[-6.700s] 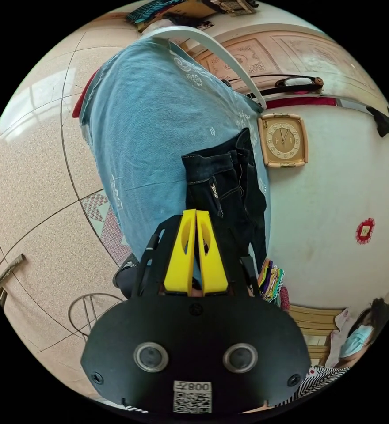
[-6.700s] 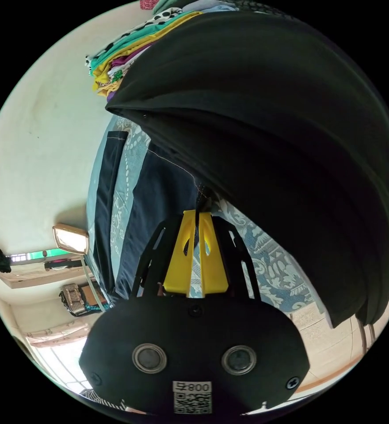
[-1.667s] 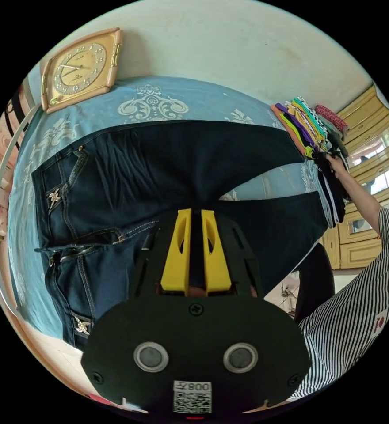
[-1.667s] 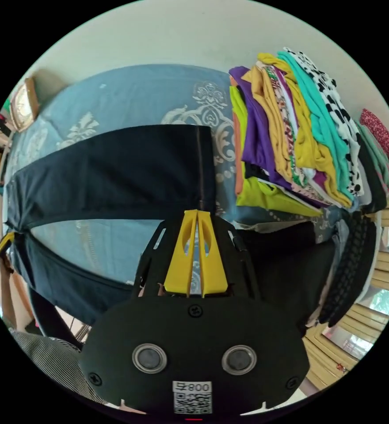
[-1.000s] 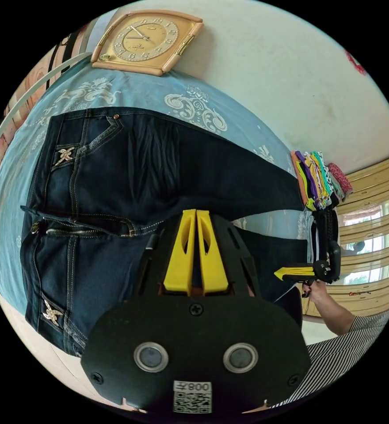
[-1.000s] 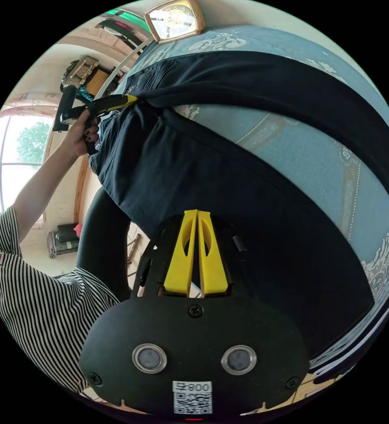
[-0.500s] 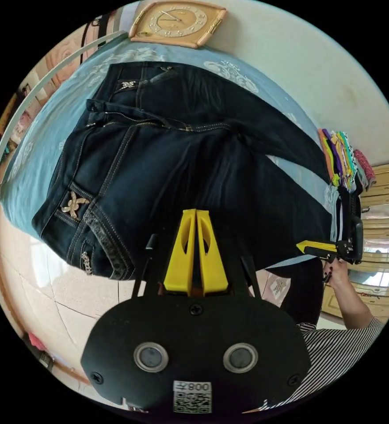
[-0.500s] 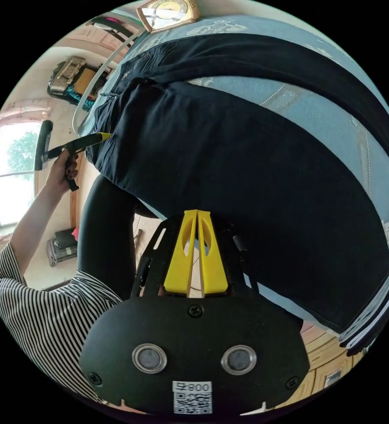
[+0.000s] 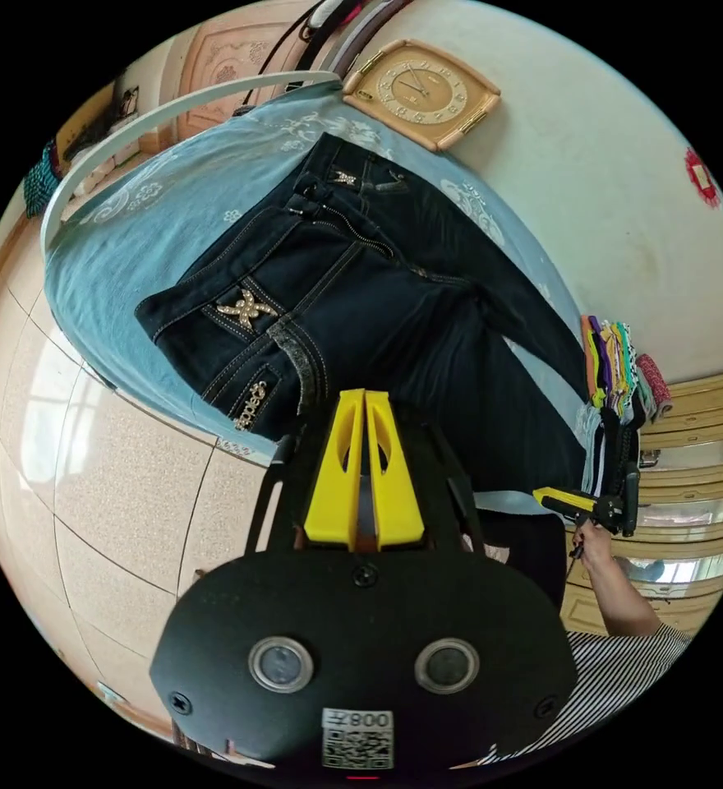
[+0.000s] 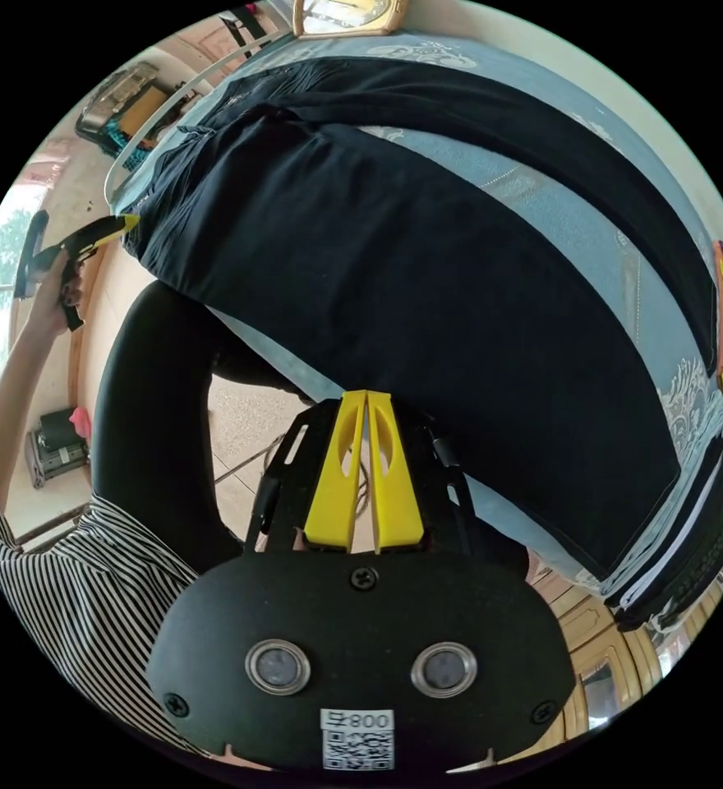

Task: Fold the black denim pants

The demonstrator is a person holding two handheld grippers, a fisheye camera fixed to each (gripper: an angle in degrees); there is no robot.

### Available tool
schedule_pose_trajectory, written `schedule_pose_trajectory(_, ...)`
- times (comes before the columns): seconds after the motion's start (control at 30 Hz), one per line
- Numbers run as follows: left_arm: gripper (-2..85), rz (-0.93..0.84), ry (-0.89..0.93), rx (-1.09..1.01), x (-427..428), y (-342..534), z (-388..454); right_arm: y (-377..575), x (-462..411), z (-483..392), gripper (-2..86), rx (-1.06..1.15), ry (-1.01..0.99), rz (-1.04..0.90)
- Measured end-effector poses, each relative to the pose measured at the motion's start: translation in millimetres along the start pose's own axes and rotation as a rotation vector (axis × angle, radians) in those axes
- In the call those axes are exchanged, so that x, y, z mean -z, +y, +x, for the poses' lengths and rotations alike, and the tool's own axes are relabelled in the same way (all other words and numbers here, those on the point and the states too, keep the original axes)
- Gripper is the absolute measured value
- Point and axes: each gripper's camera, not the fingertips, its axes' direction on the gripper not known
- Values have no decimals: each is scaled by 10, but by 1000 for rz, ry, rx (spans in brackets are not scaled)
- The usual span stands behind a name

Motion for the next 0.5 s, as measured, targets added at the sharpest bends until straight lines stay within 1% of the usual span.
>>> schedule_pose_trajectory(0.1, 0, 67, 25, -15, 95, 74, -109, -55, 11, -266, 2, 46, 68, 3)
schedule_pose_trajectory(0.2, 1, 115, 43, 3, 107, 68, -270, -86, 41, -420, 2, 56, 64, 23)
schedule_pose_trajectory(0.3, 1, 127, 22, 13, 24, -12, -408, -188, 130, -518, 2, 46, -20, -16)
schedule_pose_trajectory(0.4, 2, 130, -9, 7, -105, -155, -524, -291, 365, -682, 4, 56, -85, 60)
schedule_pose_trajectory(0.5, 2, 144, -34, -5, -238, -319, -638, -599, 607, -912, 7, 109, -171, 141)
